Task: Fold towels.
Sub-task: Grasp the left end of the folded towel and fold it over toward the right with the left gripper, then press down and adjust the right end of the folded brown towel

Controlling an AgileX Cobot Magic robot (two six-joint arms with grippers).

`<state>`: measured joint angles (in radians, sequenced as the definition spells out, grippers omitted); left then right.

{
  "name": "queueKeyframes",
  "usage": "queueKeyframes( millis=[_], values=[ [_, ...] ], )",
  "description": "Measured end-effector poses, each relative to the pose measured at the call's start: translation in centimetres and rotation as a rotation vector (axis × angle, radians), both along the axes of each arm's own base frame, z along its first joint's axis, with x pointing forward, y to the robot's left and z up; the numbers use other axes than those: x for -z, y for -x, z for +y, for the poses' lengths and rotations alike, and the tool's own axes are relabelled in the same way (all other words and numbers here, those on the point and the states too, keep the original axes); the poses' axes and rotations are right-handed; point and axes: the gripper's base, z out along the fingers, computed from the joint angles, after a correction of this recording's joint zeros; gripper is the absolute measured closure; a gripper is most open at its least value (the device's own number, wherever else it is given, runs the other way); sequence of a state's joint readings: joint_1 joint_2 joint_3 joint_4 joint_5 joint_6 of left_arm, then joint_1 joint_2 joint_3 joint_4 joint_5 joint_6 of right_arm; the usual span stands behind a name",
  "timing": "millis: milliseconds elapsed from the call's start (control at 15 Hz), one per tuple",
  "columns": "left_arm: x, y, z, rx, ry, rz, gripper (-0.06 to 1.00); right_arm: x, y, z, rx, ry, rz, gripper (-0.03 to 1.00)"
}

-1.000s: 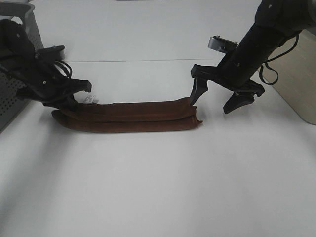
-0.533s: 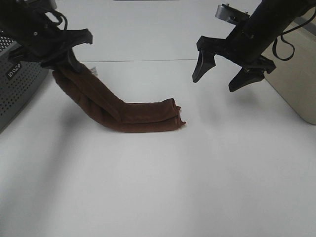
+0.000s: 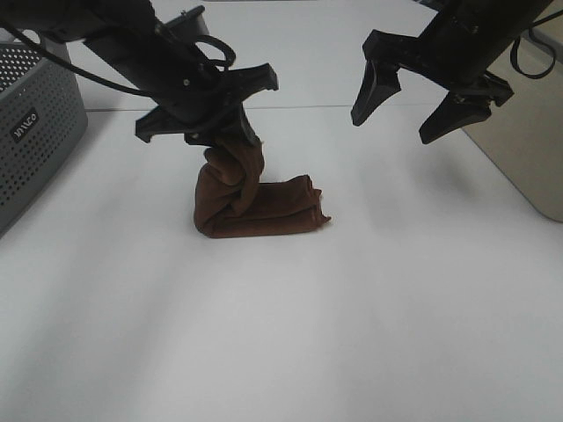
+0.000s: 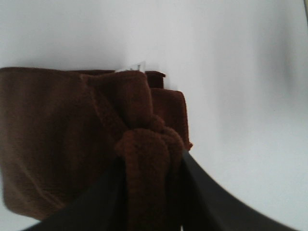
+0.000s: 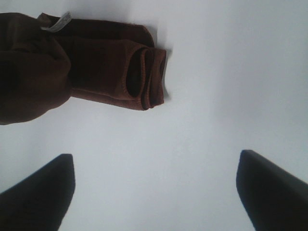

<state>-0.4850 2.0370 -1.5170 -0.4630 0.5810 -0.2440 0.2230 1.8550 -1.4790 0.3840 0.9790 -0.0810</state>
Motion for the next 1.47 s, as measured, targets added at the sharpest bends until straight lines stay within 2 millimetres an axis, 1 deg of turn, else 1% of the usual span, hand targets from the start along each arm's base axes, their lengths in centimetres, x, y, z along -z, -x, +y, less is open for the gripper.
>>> queueKeyframes(
  millis=[67, 200, 267, 400, 467, 533, 600, 733, 933, 1067, 1133, 1200, 1267, 1333, 1467],
  values=[
    [0.6, -0.1, -1.0, -0.016, 0.032, 0.004, 0.56, 0.0, 0.1, 0.0, -0.006, 0.002, 0.014, 0.12],
    [0.7, 0.0, -2.4, -0.057, 0.107, -0.009, 0.37, 0.1, 0.3, -0.1, -0.014, 0.01, 0.03, 0.12],
    [0.4, -0.2, -2.7, -0.093, 0.15, -0.025, 0.31, 0.1, 0.3, -0.1, -0.014, 0.01, 0.03, 0.12],
    [-0.1, -0.6, -2.7, -0.128, 0.183, -0.059, 0.28, 0.1, 0.3, -0.1, -0.014, 0.008, 0.031, 0.12],
    [-0.7, -0.8, -2.2, -0.13, 0.178, -0.094, 0.28, 0.0, 0.3, 0.2, -0.009, -0.017, 0.035, 0.12],
    [-1.8, -1.1, -1.4, -0.126, 0.164, -0.139, 0.27, -0.2, 0.3, 0.5, -0.014, -0.058, 0.032, 0.12],
    [-2.8, -1.6, 0.0, -0.131, 0.144, -0.183, 0.27, -0.2, 0.2, 1.1, -0.03, -0.125, 0.027, 0.12],
    [-3.9, -2.6, 2.7, -0.159, 0.11, -0.226, 0.27, 0.4, -0.4, 2.6, -0.065, -0.301, 0.036, 0.12],
    [-4.6, -3.4, 5.8, -0.191, 0.072, -0.224, 0.27, 4.0, -1.5, 5.8, -0.156, -0.574, 0.092, 0.12],
    [-4.6, -3.6, 6.8, -0.188, 0.047, -0.223, 0.27, 6.7, -1.6, 7.6, -0.184, -0.644, 0.129, 0.12],
    [-4.7, -3.6, 6.9, -0.173, 0.027, -0.229, 0.27, 8.0, -1.6, 8.1, -0.187, -0.654, 0.16, 0.12],
    [-4.6, -3.6, 7.0, -0.164, 0.013, -0.234, 0.27, 9.6, -1.8, 8.2, -0.178, -0.65, 0.192, 0.12],
    [-4.6, -3.6, 7.1, -0.158, 0.003, -0.237, 0.27, 12.0, -2.2, 7.7, -0.157, -0.604, 0.212, 0.12],
    [-4.6, -3.6, 7.1, -0.155, -0.001, -0.236, 0.27, 12.8, -2.4, 7.2, -0.147, -0.575, 0.208, 0.12],
    [-4.6, -3.6, 7.1, -0.154, -0.002, -0.236, 0.27, 13.5, -2.8, 6.4, -0.131, -0.532, 0.191, 0.12]
  ],
)
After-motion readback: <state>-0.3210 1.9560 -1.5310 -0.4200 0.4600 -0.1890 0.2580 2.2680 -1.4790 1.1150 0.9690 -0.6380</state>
